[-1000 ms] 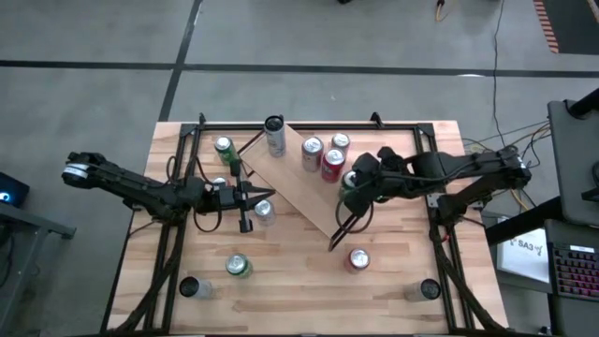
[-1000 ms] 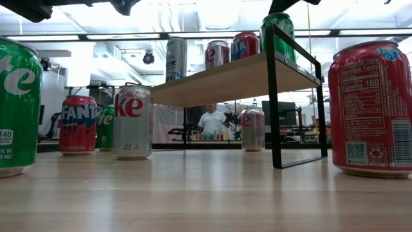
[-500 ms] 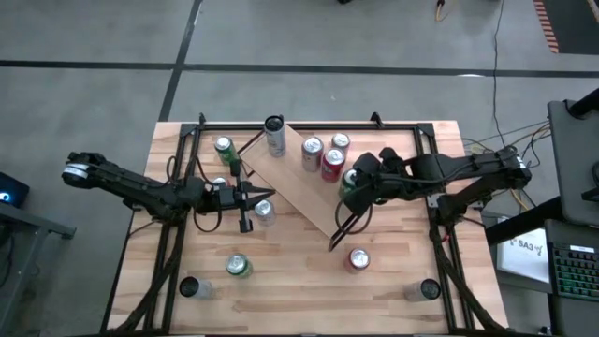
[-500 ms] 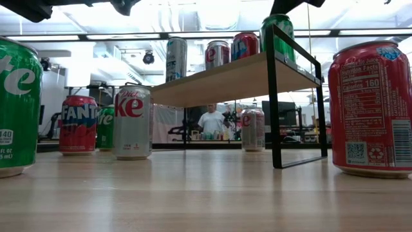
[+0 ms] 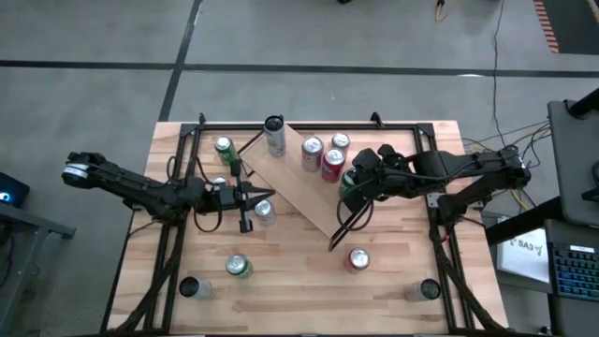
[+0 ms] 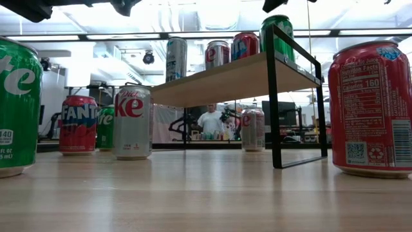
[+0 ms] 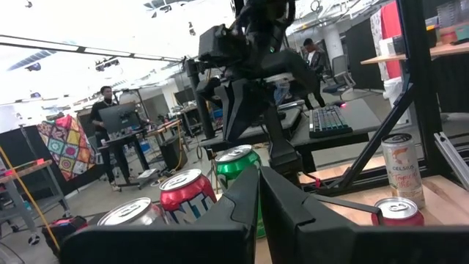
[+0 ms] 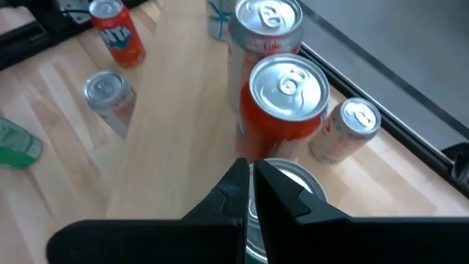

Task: Place canned beverage on shelf
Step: Adjust the green soda can on the shelf, then adjust the orange soda can on the shelf

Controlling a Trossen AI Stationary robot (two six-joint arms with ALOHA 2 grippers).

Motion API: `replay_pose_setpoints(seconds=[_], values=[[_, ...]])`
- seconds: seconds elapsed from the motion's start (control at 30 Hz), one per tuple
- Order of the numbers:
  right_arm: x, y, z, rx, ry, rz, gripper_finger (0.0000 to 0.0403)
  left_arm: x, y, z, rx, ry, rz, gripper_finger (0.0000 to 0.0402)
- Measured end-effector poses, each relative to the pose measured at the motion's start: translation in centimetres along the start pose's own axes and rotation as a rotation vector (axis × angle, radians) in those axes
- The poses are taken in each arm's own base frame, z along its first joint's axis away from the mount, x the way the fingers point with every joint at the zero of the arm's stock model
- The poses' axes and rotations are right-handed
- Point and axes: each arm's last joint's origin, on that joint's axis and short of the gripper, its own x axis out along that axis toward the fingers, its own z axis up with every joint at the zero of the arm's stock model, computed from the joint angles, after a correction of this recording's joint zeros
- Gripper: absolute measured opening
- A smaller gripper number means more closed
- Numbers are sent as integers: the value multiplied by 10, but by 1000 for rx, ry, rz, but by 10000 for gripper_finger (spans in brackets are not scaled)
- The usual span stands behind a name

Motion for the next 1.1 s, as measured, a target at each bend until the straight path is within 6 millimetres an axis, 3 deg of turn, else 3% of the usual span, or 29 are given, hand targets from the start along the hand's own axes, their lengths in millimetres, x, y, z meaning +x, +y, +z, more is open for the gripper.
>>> replay_pose_setpoints(seconds=[0.7, 1.1], values=[[0, 5, 6, -17, -56, 42, 12, 0, 0, 0, 3, 1, -1, 0], [5, 2, 26, -24, -176, 75, 12, 0, 0, 0, 4, 0, 0, 0]])
